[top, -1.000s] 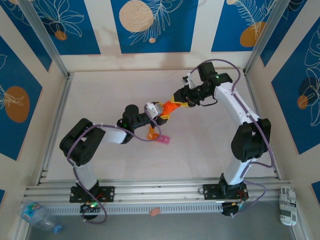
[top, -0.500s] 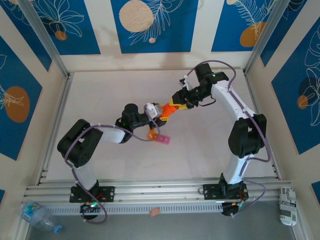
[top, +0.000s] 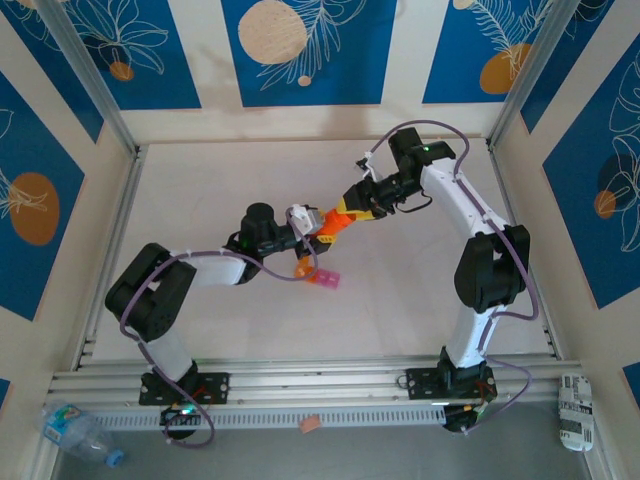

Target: Sort the pills into containers

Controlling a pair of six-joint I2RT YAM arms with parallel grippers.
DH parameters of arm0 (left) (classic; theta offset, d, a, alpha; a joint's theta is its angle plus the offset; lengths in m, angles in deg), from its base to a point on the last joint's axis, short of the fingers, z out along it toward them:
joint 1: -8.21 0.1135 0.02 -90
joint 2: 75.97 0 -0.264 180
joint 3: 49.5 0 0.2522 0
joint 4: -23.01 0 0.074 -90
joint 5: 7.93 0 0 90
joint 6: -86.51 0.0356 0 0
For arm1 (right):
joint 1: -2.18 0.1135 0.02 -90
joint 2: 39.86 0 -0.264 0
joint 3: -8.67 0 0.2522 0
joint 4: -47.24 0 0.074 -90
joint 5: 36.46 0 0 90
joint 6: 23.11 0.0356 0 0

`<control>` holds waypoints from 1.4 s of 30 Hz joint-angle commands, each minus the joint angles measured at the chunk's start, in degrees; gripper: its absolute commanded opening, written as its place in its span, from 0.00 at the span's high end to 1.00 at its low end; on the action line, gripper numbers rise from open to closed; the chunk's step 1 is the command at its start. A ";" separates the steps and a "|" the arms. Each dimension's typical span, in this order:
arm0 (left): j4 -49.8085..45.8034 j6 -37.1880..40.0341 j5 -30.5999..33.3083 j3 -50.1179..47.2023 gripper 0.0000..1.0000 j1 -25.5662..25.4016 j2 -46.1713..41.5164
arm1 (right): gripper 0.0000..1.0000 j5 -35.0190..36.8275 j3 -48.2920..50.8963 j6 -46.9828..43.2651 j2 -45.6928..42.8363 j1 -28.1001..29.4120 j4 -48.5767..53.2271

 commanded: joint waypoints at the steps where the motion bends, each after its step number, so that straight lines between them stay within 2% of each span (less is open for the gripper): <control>1: 6.21 -0.87 -3.41 2.47 1.00 -0.28 -2.31 | 0.66 0.76 1.62 0.05 0.48 1.83 0.00; 5: 4.48 -0.23 -3.93 2.88 1.00 -0.31 -2.65 | 0.66 5.92 0.84 -1.32 0.83 2.43 2.45; 8: 3.92 -0.22 -4.50 3.16 1.00 -0.23 -2.62 | 0.66 6.80 0.08 -0.71 1.39 2.74 2.82; 15: 9.88 -3.88 -1.67 2.92 1.00 -0.23 -1.73 | 0.65 -0.99 2.97 7.87 2.92 4.35 -4.03; 23: 10.05 -4.01 -1.34 3.00 1.00 -0.27 -1.64 | 0.64 -0.86 2.87 9.97 4.23 5.68 -3.90; 31: 8.49 -3.08 -2.01 2.31 1.00 -0.28 -1.79 | 0.51 1.35 0.41 9.89 4.25 5.51 -2.60; 42: 9.94 -3.75 -0.65 0.76 1.00 -0.28 -0.75 | 0.41 3.63 -2.17 12.10 3.06 4.89 -2.86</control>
